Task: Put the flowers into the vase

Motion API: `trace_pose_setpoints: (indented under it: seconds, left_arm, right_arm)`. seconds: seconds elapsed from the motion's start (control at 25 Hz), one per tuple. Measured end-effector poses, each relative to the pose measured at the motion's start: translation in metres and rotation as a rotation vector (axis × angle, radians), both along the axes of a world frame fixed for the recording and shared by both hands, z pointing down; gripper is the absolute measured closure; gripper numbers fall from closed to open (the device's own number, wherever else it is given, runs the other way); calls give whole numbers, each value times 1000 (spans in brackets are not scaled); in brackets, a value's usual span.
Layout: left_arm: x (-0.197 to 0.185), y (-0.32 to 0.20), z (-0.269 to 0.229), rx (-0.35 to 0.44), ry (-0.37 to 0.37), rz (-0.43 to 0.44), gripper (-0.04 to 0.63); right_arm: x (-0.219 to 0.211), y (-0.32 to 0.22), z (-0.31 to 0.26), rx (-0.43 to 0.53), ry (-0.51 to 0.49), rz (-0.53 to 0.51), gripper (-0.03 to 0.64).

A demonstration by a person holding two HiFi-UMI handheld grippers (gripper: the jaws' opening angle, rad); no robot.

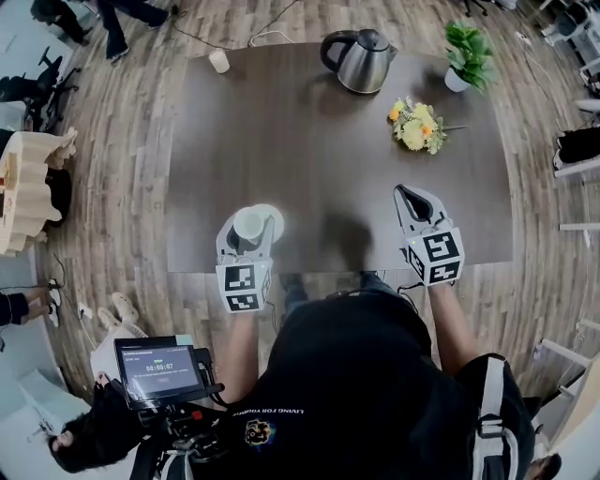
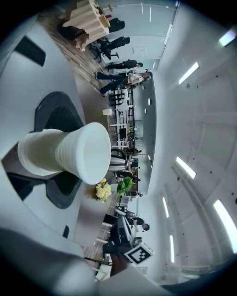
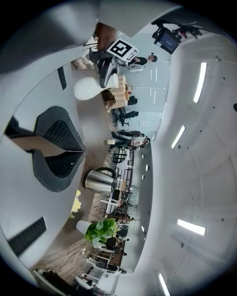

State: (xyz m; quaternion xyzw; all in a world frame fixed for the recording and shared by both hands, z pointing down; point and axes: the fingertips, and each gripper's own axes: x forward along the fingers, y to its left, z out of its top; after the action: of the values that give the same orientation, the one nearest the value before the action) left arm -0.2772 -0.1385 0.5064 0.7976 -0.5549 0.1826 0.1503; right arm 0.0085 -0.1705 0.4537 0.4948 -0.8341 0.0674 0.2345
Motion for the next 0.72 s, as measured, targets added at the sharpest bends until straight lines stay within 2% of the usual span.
trace_pose_setpoints:
  seconds: [0.12,0.2,0.32,0.44,0.6,0.72]
  left_arm:
    - [34,0,-6,15,13,-17,351]
    - [55,0,-5,27,11,-40,351]
    - [93,10,-5,21,10,-78,351]
    - [135,4,-19,51,8,-84,351]
    - [180,9,-23,76,-10,-79,351]
    - [206,11,-28,95,-12,-79,351]
  right_arm:
    - [46,-13,1,47,83,-19,597]
    - [73,-20,8,92,195,-57,597]
    - [111,-20,25,146,409,-171,597]
    - [146,-34,35,200,551,-293,597]
    - [190,-49,69,241,658,-413,597]
    - [223,-66,87,274,718,-460,597]
